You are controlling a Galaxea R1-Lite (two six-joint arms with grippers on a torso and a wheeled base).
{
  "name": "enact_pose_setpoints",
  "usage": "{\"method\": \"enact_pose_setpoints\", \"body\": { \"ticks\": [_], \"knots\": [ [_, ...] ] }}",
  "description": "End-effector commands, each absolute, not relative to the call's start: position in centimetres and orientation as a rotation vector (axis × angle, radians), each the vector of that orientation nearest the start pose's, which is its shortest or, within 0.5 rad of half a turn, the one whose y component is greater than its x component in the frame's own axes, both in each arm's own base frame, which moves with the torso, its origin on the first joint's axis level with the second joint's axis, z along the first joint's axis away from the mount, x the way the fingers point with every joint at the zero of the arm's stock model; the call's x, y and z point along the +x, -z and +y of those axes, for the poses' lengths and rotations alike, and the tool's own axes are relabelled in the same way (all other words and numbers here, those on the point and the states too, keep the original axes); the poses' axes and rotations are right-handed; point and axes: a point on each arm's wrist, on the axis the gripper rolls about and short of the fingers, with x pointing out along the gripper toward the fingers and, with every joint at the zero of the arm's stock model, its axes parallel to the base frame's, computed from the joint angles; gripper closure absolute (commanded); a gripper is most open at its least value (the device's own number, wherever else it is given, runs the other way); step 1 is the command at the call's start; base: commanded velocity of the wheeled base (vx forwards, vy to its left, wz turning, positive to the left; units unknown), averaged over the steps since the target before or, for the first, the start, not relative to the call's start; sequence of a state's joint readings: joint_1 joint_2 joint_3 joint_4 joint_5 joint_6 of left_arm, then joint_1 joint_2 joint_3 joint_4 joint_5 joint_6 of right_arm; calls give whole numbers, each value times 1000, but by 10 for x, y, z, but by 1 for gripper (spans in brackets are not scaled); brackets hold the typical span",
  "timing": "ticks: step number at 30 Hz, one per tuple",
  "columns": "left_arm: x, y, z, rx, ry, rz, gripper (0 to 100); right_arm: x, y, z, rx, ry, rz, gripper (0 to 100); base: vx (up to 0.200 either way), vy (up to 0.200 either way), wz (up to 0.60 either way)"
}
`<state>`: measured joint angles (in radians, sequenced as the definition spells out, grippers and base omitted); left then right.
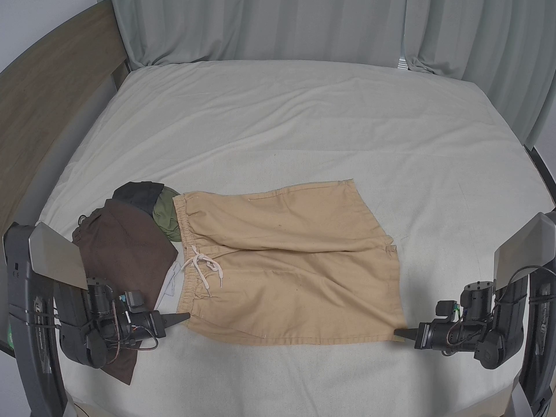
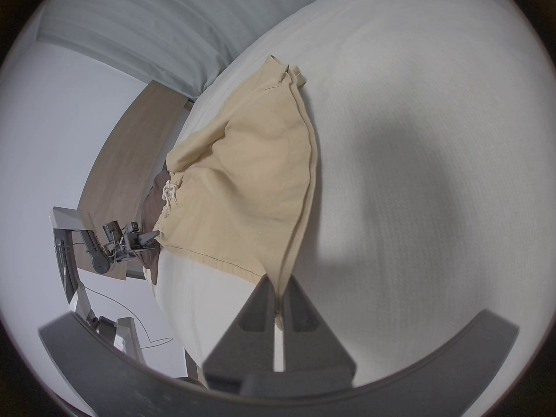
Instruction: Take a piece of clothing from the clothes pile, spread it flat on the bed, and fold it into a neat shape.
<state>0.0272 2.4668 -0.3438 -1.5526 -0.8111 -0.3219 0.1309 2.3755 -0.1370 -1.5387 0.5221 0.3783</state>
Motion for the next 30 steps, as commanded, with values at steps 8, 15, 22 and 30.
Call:
{"method": "enact_pose_setpoints", "body": {
  "ticks": [8, 15, 22, 30],
  "knots": [
    [260, 32, -2, -562, 666, 678, 100, 226, 42, 41, 480, -481, 865, 100, 0, 0, 0],
    [245, 32, -2, -557, 659, 718, 100, 223, 45, 42, 475, -483, 887, 100, 0, 0, 0],
    [245, 34, -1, -559, 651, 720, 100, 223, 48, 42, 461, -487, 891, 100, 0, 0, 0],
    [245, 35, -1, -556, 658, 722, 0, 226, 48, 42, 457, -491, 881, 100, 0, 0, 0]
  ]
}}
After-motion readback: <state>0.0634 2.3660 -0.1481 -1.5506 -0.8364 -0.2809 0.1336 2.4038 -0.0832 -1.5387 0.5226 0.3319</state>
